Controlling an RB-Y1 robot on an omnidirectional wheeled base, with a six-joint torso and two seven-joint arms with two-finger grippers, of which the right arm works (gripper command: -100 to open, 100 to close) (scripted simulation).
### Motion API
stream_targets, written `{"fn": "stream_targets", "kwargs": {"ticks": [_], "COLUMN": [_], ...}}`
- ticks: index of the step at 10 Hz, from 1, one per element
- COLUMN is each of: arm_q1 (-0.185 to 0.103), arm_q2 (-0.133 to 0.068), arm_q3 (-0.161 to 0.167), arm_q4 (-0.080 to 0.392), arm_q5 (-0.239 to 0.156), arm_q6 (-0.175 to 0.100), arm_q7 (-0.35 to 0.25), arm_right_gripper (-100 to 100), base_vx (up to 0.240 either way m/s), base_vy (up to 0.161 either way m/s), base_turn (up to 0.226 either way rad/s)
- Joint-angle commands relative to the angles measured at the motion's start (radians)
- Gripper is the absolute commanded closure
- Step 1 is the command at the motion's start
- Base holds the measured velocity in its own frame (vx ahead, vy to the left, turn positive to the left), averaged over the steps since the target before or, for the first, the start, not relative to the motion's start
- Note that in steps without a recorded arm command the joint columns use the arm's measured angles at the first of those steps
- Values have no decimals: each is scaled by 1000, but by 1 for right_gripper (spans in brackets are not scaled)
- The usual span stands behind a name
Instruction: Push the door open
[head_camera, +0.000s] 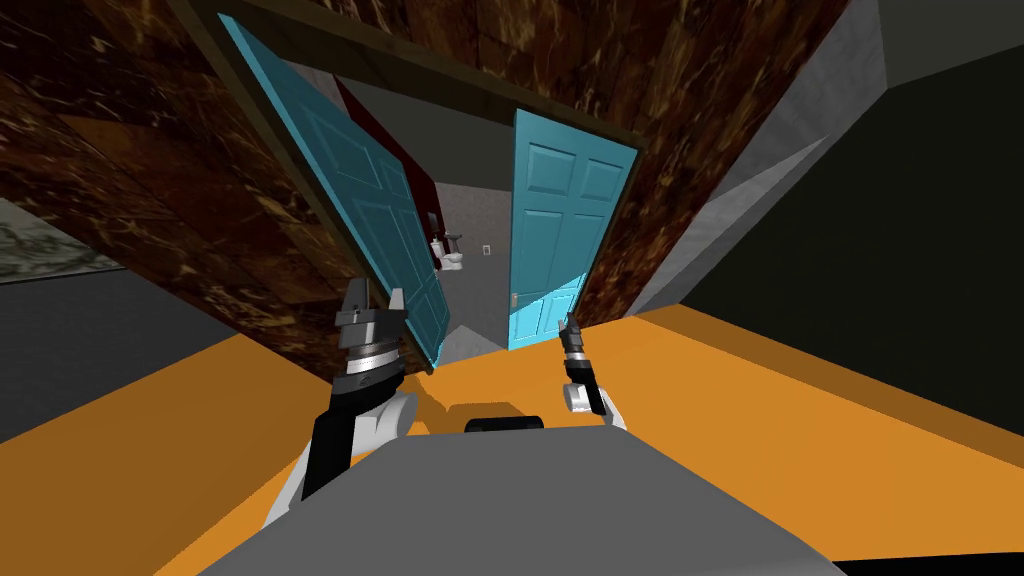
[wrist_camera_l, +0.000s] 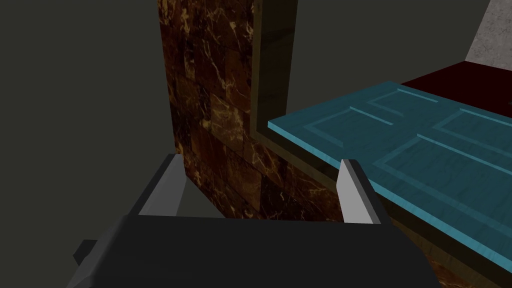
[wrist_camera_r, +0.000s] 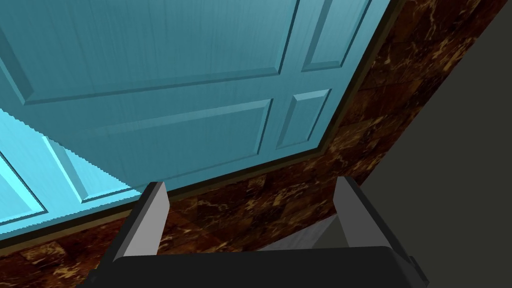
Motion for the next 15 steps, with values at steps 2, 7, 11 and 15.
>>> {"fn": "stream_targets", "kwargs": {"ticks": [2, 7, 11, 15], "arm_q1": [-24, -82, -125, -153], "arm_q2": [-3, -11, -15, -18], "arm_q3": [6, 20, 31, 38], "arm_q4": [75, 218, 327, 404], "arm_q5": [0, -2, -2, -3], "arm_q6": [-14, -40, -59, -71], "arm_q7": [-5, -17, -26, -32], "arm_right_gripper": [-100, -100, -100, -100], "base_vx": [63, 81, 71, 54], "base_vy": [7, 9, 1, 6], "base_turn": [20, 44, 40, 26]}}
